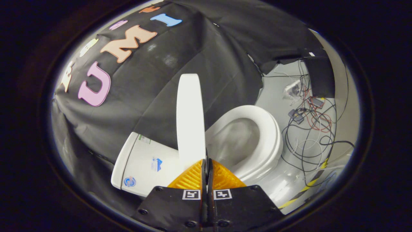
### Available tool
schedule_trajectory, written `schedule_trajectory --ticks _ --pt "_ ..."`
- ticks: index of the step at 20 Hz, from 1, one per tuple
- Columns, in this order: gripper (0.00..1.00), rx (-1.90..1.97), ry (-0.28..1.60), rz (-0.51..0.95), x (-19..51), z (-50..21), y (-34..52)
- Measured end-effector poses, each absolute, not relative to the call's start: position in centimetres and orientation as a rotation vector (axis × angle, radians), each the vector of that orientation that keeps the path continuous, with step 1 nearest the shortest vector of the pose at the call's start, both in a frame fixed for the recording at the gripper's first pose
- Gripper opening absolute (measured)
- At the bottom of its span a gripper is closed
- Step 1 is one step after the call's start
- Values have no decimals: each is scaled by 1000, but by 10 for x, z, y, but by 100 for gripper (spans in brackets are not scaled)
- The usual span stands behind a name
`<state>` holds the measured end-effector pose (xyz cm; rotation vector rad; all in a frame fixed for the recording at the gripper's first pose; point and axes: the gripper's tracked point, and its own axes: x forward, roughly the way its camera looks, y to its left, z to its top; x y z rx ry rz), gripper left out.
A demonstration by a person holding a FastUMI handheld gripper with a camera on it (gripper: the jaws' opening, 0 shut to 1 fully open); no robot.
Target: Open the toilet lid.
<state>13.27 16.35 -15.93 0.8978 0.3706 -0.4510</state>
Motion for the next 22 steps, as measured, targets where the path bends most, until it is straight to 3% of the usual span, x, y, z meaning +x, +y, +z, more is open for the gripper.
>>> schedule_trajectory --ticks 22 --pt "0 747 360 -438 153 -111 202"
